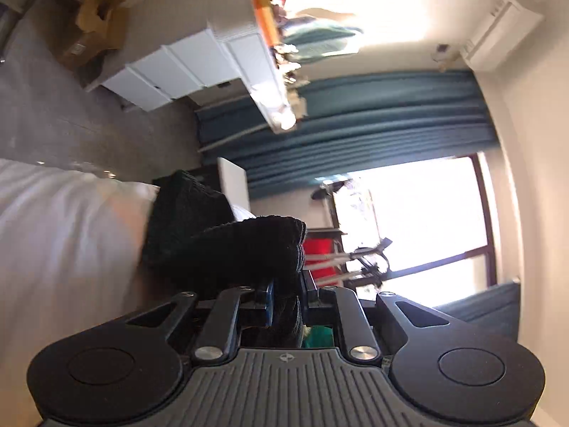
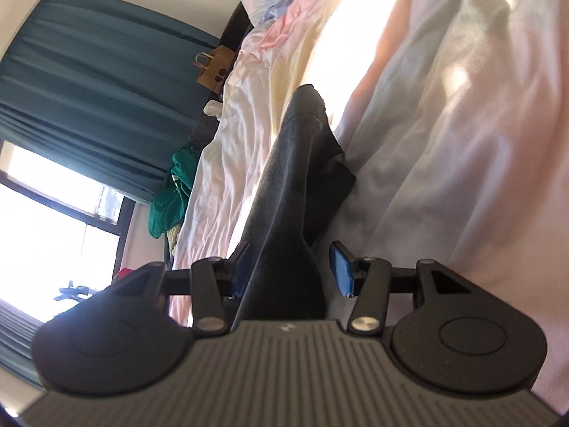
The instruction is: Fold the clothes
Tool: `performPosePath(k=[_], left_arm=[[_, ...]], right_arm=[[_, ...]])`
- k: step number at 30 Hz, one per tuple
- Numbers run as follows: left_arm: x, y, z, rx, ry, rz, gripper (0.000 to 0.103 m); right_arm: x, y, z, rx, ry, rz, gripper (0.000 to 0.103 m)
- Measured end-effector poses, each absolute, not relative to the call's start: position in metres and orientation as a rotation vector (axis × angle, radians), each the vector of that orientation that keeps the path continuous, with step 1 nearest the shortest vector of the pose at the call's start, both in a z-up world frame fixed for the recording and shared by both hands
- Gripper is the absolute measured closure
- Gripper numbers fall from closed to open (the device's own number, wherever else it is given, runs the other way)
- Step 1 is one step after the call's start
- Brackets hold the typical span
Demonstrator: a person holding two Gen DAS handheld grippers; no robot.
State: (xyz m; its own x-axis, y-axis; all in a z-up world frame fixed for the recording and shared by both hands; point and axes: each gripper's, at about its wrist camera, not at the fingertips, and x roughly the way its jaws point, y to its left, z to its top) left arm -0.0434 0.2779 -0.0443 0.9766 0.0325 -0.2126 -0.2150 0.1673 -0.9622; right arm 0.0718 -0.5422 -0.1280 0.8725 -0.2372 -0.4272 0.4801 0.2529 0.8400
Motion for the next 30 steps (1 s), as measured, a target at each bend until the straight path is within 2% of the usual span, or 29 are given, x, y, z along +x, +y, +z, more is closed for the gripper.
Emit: performPosePath(k=[4, 7, 8, 9, 12, 14, 18, 20, 24, 30], left_arm=[[-0.052, 0.292, -0.062, -1.478, 0.239, 0.317, 0.087], [-0.057, 0.297, -0.062, -1.448, 0.264, 0.372, 0.087], [-0.059, 0.299, -0.061, -1.433, 0.267, 0.383, 0.087], [-0.059, 0.303, -0.061, -1.418, 0.267, 0.391, 0.087], [-0.054, 0.311, -0.059, -1.380, 0.252, 0.390, 0.087], [-0.048, 0.315, -0.057, -1.360, 0.227, 0.352, 0.087], [-0.042, 0.321, -0.054, -1.363, 0.151, 0.252, 0.088], [-0.046, 0.322, -0.056, -1.398, 0.114, 0.204, 0.088], [-0.048, 0.323, -0.056, -1.370, 0.171, 0.249, 0.088], [-0.043, 0.313, -0.045, -1.139, 0.420, 0.440, 0.084]], right_arm=[[0.083, -0.552, -0.133, 1.211, 0.224, -0.513, 0.051], [0.097, -0.563, -0.134, 1.199, 0.213, -0.536, 0.056], [0.102, -0.566, -0.133, 1.189, 0.216, -0.547, 0.068], [0.108, -0.568, -0.131, 1.173, 0.231, -0.560, 0.084], [0.129, -0.569, -0.109, 1.050, 0.314, -0.585, 0.095], [0.142, -0.567, -0.077, 0.950, 0.310, -0.545, 0.095], [0.145, -0.556, -0.003, 0.800, 0.183, -0.434, 0.095], [0.135, -0.555, 0.013, 0.761, 0.163, -0.432, 0.095], [0.099, -0.562, -0.006, 0.767, 0.255, -0.539, 0.095], [0.051, -0.572, -0.072, 0.851, 0.467, -0.589, 0.094]])
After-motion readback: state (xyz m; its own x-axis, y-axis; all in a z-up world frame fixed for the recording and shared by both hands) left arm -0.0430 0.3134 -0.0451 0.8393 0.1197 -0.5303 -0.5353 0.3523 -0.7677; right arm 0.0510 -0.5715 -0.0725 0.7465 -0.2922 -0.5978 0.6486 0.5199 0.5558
